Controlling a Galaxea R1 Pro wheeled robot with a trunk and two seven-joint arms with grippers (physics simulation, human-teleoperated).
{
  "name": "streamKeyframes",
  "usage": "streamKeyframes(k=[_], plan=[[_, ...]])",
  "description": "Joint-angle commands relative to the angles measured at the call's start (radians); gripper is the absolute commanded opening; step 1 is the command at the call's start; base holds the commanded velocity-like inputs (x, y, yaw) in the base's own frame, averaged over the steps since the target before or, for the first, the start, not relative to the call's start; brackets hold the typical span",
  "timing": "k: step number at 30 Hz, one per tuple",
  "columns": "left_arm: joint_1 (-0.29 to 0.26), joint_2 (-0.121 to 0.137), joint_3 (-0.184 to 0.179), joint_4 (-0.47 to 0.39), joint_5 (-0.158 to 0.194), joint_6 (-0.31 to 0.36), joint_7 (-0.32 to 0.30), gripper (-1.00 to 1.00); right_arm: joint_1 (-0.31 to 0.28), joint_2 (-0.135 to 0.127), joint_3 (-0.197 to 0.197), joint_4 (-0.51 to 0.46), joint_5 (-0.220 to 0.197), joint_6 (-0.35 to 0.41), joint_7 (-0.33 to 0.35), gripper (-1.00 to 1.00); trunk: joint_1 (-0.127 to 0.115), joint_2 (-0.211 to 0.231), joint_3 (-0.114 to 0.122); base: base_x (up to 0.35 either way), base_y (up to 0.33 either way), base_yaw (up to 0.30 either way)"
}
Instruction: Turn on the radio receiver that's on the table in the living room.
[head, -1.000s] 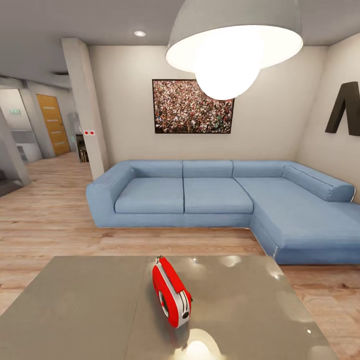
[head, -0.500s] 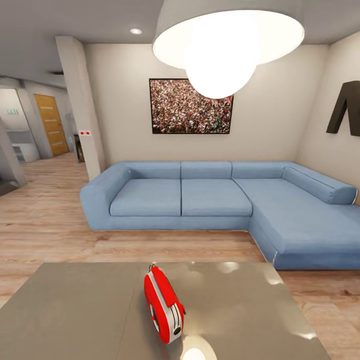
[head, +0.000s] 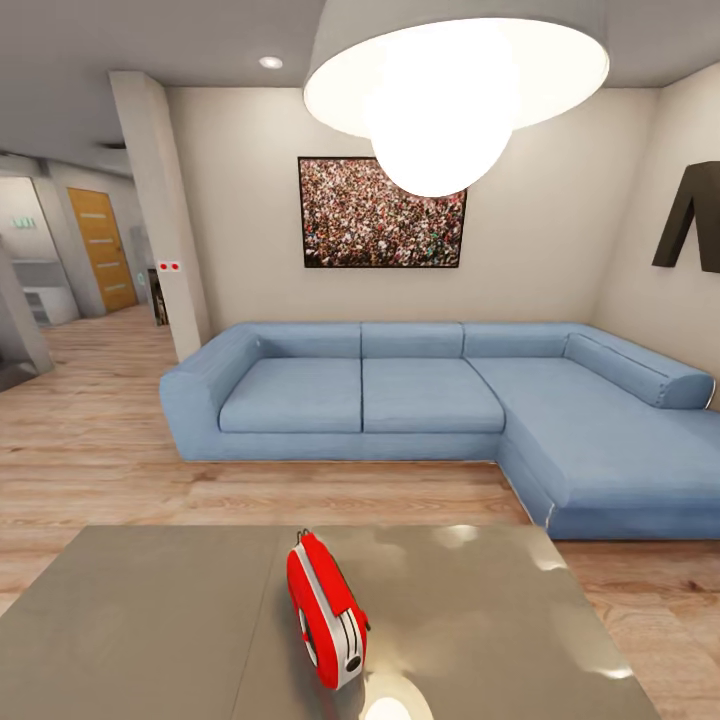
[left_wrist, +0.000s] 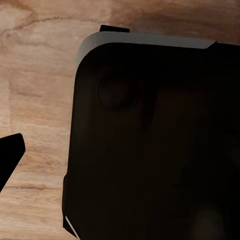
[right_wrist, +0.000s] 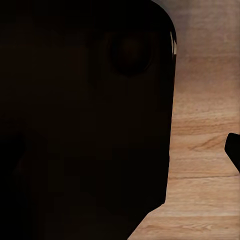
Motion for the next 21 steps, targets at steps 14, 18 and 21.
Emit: streamKeyframes(k=[14,18,21], plan=[[0.000,-0.001,0.000,0.000,0.000,0.002,0.000,1.00,0.000,0.000,0.000,0.000,0.000,0.001,0.000,1.00,0.000,0.000,0.000,0.000,0.000,0.000],[0.000,-0.001,0.000,0.000,0.000,0.002,0.000,1.00,0.000,0.000,0.000,0.000,0.000,0.001,0.000,1.00,-0.012,0.021,0.009,0.000,0.000,0.000],[0.000,-0.002,0.000,0.000,-0.001,0.002,0.000,1.00,0.000,0.000,0.000,0.000,0.000,0.001,0.000,1.00,-0.023,0.042,0.019,0.000,0.000,0.000]])
